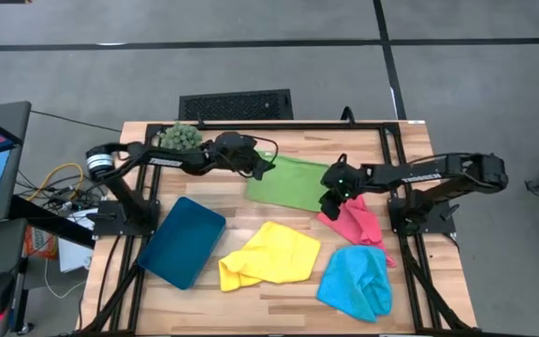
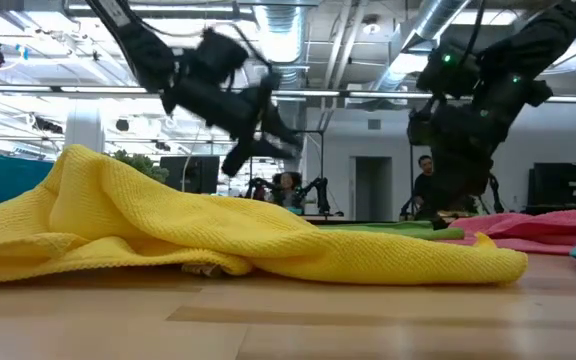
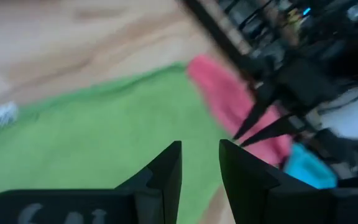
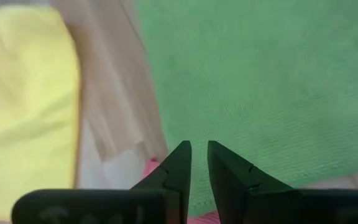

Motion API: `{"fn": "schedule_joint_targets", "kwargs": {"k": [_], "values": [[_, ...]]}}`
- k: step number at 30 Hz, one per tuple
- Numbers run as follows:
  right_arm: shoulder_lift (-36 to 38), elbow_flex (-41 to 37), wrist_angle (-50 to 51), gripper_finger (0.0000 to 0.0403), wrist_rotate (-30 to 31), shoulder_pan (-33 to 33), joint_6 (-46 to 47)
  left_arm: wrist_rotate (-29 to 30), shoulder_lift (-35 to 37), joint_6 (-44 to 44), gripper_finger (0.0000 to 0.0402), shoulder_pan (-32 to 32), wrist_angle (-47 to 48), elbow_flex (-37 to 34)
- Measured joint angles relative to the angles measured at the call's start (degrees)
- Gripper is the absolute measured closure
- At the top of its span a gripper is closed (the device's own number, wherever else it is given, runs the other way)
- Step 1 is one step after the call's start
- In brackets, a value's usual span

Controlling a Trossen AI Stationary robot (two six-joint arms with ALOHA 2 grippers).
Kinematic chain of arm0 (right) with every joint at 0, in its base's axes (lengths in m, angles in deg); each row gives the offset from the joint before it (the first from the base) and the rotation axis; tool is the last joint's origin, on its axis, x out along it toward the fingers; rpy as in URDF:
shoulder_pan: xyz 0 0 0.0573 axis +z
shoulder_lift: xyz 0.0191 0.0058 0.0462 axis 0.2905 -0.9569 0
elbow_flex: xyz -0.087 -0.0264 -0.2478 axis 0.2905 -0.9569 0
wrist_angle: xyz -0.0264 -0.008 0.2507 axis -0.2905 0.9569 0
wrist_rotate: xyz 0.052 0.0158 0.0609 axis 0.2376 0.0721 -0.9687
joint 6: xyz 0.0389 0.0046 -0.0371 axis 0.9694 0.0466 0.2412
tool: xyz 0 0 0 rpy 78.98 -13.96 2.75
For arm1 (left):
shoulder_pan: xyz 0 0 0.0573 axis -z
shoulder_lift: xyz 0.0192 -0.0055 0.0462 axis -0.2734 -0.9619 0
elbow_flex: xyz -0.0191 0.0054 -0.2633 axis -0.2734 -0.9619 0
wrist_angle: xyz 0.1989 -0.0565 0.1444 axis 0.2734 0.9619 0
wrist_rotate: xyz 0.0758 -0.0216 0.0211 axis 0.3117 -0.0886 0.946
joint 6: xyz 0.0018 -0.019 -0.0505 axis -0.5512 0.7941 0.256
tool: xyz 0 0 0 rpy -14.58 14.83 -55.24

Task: Fold microfiber towels
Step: Fold the green microfiber towel

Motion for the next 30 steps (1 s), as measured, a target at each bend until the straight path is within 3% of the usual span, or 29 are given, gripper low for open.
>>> {"fn": "schedule_joint_targets", "kwargs": {"k": [9,15,22,30], "values": [[15.7,0.0,1.3,0.0324,-0.1,-1.6,-3.2,10.4,15.0,0.8,0.0303,8.0,1.1,0.0],[23.6,0.0,0.6,0.0324,-0.1,-2.3,-3.5,21.4,21.4,0.8,0.0303,16.1,6.6,0.1],[28.0,0.0,-0.1,0.0324,0.0,-1.4,0.4,29.8,22.2,0.5,0.0303,22.7,10.9,0.0],[27.3,0.0,-0.7,0.0324,0.4,-1.5,0.9,35.3,20.1,6.7,0.0303,24.0,11.0,0.1]]}}
